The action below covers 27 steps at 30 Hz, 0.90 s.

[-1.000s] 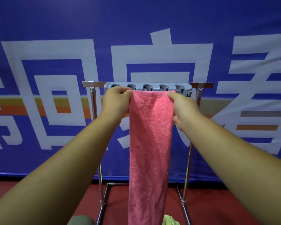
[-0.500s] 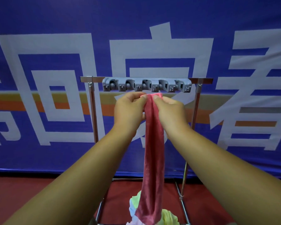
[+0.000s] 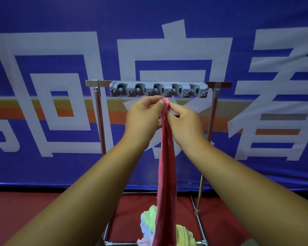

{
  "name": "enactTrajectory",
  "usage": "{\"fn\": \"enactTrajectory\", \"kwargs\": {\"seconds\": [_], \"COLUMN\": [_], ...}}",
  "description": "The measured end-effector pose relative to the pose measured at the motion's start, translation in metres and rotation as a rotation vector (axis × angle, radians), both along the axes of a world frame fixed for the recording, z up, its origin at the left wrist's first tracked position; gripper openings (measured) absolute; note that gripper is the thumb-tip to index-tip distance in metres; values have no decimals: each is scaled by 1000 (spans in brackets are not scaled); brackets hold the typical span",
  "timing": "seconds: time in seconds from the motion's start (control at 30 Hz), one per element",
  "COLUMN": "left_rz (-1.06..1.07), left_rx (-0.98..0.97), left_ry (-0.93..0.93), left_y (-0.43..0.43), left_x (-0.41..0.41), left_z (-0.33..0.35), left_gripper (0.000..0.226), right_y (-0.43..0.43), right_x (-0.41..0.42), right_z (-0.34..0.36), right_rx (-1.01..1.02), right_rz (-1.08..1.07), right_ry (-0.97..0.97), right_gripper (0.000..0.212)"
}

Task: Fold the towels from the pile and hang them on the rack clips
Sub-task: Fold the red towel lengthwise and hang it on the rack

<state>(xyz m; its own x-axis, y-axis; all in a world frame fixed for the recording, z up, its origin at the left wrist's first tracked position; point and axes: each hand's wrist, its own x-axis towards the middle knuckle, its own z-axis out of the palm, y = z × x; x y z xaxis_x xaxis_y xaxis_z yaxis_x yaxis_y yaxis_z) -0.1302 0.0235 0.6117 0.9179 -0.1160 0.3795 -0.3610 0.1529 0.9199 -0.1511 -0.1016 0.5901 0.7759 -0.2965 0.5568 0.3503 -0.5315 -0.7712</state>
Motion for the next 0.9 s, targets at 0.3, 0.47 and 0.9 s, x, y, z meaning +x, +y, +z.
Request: {"fn": "enactTrajectory", "kwargs": {"seconds": [0.3, 0.47, 0.9], "left_rz": [-31, -82, -83], "left_rx": [48, 21, 50], "left_ry": [-31, 16, 9], "left_y": [9, 19, 36], "left_x": [2, 6, 36], "left_z": [6, 17, -3], "left_gripper": [17, 19, 24], "right_y": [-8, -15, -18], "right_x": [6, 14, 17], "right_z": [-3, -7, 8], "right_rx": [263, 487, 270], "right_rz": [113, 297, 299], "right_ry": [69, 198, 108], "right_gripper": [38, 60, 11]}}
